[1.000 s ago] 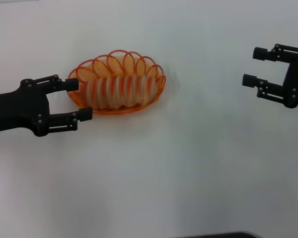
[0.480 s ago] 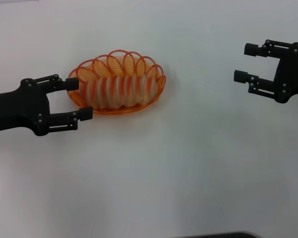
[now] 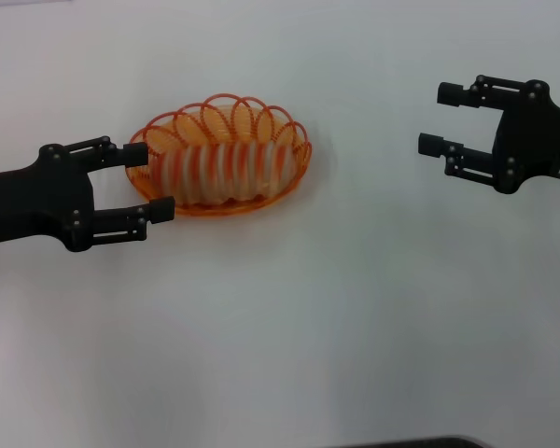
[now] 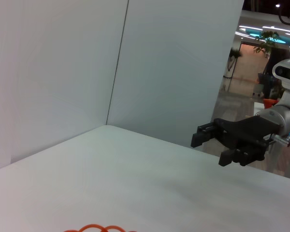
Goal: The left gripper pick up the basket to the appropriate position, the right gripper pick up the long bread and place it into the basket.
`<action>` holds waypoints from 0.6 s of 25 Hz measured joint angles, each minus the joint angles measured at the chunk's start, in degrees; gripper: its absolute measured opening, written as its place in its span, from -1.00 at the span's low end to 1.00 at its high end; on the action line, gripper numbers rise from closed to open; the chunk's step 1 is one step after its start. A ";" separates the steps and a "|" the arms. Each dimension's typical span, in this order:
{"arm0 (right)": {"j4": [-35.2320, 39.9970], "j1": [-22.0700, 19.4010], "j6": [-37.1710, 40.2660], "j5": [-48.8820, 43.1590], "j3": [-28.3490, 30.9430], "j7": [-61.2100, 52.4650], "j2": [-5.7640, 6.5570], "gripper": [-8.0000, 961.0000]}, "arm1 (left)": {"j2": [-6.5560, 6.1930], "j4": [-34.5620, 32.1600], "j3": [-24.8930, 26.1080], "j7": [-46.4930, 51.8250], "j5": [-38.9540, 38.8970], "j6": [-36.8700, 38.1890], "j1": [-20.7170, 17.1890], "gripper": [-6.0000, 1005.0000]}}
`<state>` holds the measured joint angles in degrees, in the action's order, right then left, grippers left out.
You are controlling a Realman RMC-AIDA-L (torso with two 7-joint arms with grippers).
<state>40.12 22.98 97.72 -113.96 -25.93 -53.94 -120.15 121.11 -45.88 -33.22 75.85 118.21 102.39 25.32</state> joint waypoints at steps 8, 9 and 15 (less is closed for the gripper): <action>-2.78 2.21 -2.72 0.05 -0.02 1.67 0.07 0.30 | 0.00 0.00 0.00 0.00 0.00 0.00 -0.02 0.62; -2.78 2.21 -2.72 0.05 -0.02 1.67 0.07 0.30 | 0.00 0.00 0.00 0.00 0.00 0.00 -0.03 0.62; -3.02 2.83 -3.43 0.05 -0.17 1.91 0.04 0.30 | 0.00 0.00 0.05 0.06 0.00 0.00 -0.25 0.62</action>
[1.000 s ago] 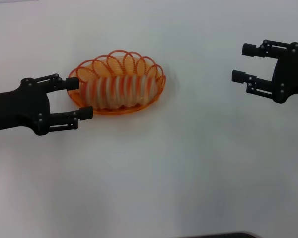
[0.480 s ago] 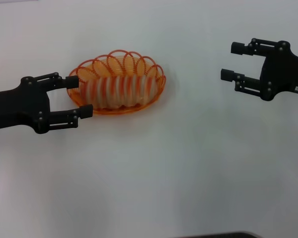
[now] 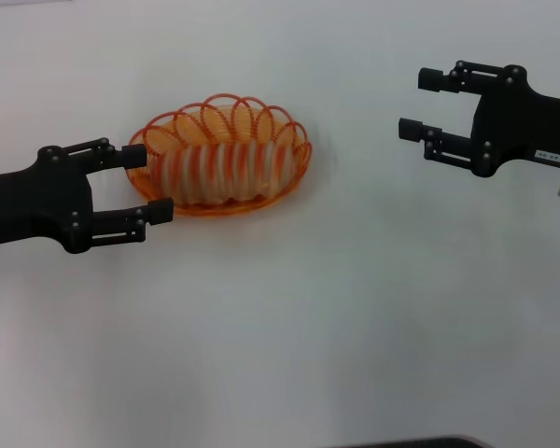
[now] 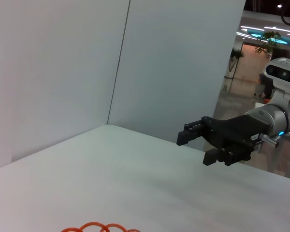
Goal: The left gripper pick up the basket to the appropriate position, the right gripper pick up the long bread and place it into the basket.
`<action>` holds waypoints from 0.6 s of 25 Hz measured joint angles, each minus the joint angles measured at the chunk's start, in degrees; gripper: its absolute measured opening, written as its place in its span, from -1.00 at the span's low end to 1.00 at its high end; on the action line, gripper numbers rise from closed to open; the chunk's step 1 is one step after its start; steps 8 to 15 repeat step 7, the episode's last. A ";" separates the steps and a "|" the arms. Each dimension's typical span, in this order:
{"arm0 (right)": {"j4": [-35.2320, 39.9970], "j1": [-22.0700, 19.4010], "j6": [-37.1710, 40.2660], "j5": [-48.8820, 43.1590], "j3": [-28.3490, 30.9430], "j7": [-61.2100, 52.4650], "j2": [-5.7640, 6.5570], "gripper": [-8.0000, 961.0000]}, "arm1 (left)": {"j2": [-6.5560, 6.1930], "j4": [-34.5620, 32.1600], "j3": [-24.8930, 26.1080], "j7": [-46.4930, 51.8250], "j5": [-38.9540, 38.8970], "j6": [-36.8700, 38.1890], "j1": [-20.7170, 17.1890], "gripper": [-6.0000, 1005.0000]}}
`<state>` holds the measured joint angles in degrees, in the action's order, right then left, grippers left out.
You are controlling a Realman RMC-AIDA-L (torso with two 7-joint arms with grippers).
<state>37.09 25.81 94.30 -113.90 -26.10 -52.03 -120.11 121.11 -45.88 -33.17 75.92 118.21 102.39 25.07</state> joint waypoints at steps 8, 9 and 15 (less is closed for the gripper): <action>-0.13 0.08 -0.41 0.01 0.02 0.00 -0.04 0.30 | 0.00 0.00 0.05 0.02 0.00 0.00 -0.02 0.62; -0.13 0.08 -0.41 0.01 0.02 0.00 -0.04 0.30 | 0.00 0.00 0.05 0.02 0.00 0.00 -0.02 0.62; -0.13 0.08 -0.41 0.01 0.02 0.00 -0.04 0.30 | 0.00 0.00 0.05 0.02 0.00 0.00 -0.02 0.62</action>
